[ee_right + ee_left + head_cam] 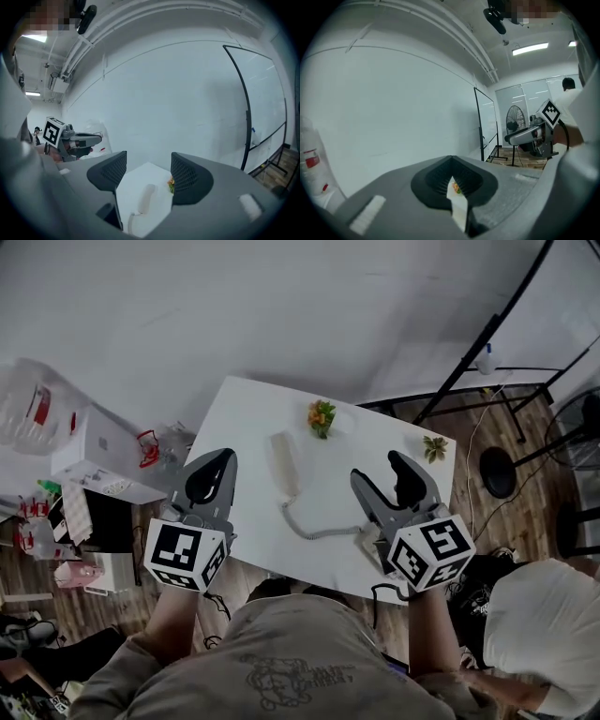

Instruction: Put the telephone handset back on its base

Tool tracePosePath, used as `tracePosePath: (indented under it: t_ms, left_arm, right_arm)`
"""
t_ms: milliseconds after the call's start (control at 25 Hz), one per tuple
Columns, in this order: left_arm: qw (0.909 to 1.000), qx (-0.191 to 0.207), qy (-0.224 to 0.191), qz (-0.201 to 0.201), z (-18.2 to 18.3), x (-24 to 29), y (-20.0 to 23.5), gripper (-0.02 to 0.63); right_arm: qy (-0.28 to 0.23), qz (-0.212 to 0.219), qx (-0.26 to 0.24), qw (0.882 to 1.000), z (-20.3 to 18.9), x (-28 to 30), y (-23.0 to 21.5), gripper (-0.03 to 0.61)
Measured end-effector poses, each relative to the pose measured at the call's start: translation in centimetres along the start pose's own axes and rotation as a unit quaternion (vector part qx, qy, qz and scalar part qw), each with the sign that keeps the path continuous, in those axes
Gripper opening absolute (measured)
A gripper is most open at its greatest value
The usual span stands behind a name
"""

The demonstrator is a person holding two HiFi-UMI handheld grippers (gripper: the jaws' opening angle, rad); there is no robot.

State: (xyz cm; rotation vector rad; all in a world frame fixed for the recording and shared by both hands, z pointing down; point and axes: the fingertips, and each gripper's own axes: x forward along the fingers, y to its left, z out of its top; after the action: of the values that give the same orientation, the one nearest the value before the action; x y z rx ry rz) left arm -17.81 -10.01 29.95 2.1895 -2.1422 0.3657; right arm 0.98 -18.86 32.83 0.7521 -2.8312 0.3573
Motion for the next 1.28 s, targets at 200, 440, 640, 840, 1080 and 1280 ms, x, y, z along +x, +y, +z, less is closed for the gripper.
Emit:
tracePosePath:
  t_ms: [200,440,640,840,1080,1280]
  left_arm:
    - [0.9998,0.002,0.019,0.002,-1.7,1.1,1.8,0.0]
    - [0.9985,-0.013,0.052,-0.001,-5.4,1.8,3.4,0.0]
    - [0.9957,-0.03,0.087,-0.004,-9.4,2.5,4.6,0.0]
    - [0.9898,-0.058,0.129,-0.013,-14.0,3.0,5.2,0.0]
    - [0.9838,-0.069,0.164,-0.026,-18.2,4.0,5.5,0.0]
    - [0.9798,-0.07,0.185,-0.031,-21.1,4.5,5.5,0.0]
  right_arm:
    - [0.04,0.007,0.013,0.999,-1.8,5.6,0.6,0.311]
    - [0.094,0.017,0.01,0.995,-6.0,12.1,2.4,0.311]
    - [0.153,0.022,0.013,0.988,-11.1,16.9,3.0,0.313]
    - [0.212,0.016,0.017,0.977,-16.6,20.7,3.1,0.314]
    - [0.278,0.015,0.015,0.96,-23.1,24.3,3.2,0.314]
    - [0.324,0.005,0.042,0.945,-28.3,26.3,2.8,0.314]
